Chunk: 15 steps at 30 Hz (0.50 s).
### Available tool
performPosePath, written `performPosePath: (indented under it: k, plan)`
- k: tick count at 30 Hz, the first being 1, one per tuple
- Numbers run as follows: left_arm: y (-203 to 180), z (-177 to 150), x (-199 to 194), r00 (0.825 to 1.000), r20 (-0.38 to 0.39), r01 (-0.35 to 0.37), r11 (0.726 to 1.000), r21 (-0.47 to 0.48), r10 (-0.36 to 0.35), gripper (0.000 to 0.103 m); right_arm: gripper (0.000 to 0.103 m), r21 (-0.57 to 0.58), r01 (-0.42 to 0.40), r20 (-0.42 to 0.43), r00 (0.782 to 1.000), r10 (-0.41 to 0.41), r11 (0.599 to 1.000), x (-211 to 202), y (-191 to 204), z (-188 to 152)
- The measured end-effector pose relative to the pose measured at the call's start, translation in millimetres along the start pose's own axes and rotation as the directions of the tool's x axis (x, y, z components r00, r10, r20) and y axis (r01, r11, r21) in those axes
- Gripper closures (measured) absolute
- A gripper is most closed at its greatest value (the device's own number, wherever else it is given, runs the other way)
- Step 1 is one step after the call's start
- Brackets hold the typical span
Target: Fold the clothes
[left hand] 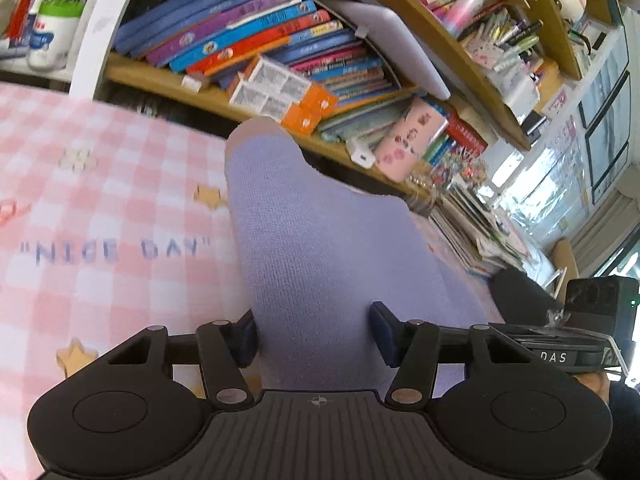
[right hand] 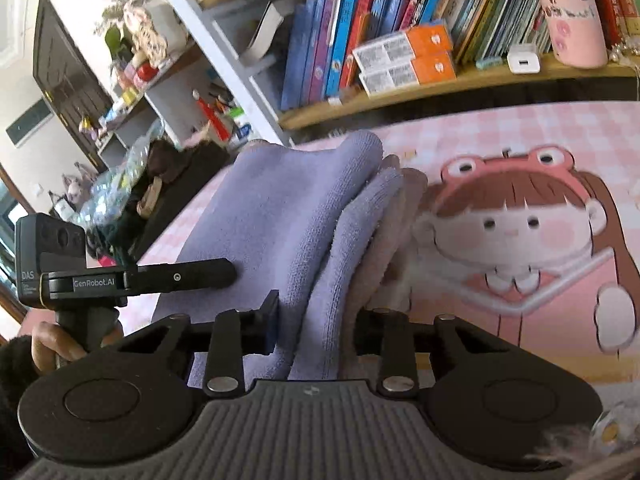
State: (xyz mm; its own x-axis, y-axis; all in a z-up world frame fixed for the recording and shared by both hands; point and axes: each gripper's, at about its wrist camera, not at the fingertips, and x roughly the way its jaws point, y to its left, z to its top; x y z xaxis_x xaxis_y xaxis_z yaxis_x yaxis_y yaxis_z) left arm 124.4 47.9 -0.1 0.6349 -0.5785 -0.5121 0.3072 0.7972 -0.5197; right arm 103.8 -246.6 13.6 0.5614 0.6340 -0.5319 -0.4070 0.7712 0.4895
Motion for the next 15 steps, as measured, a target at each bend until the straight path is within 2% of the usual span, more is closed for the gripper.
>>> performPosePath:
  k: [7,15]
  plan:
    - [21.5,45.8,30.9,1.0,0.004,-0.011,1.0,0.003,0.011,0.047,0.073,0.002,0.032,0.007,0.999,-0.032,0.999,36.7,-13.1,47.3]
    - [58.5,89.1,78.1,0.999,0.019,-0.029,0.999,-0.039,0.03,0.047,0.073,0.025,0.054,-0.007,0.999,-0.053,0.998,92.8,-43.2,99.6]
